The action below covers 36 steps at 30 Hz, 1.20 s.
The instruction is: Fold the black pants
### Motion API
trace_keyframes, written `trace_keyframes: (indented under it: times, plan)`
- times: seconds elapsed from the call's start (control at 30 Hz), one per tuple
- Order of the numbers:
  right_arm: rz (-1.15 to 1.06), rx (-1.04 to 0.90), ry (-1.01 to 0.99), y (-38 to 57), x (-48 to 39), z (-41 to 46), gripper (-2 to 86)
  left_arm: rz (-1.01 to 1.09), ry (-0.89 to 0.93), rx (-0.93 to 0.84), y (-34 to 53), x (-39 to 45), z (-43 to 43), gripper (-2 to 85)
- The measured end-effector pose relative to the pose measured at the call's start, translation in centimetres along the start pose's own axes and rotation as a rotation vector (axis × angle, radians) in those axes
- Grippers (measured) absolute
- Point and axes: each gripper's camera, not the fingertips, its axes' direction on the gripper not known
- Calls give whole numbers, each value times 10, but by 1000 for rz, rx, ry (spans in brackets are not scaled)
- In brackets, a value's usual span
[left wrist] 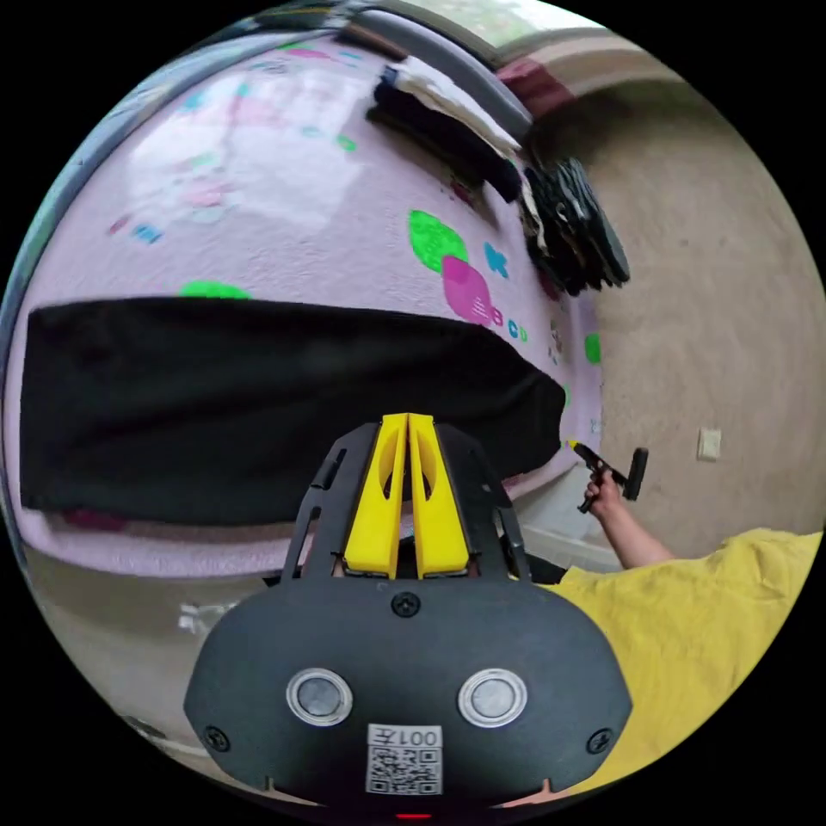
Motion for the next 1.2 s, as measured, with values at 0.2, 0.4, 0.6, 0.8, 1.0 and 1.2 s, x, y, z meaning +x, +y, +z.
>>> trace_keyframes:
  times: [0.2, 0.4, 0.6, 0.8, 1.0, 1.2]
  plan:
    - [-502, -35, -292, -75, -112, 9, 10, -344, 13, 212, 52, -100, -83, -11]
    - [-970, -267, -639, -147, -310, 68, 55, -571, 113, 487, 100, -179, -143, 35]
    - [-1323, -509, -662, -158, -519, 137, 67, -719, 225, 758, 136, -254, -190, 59]
    - [-1488, -729, -540, -161, -659, 215, 75, -769, 300, 779, 142, -312, -203, 68]
    - [-1533, -894, -477, -168, -736, 284, 87, -717, 329, 749, 133, -341, -208, 76]
    - [-1521, -1007, -470, -180, -778, 318, 91, -670, 326, 751, 122, -358, -214, 79]
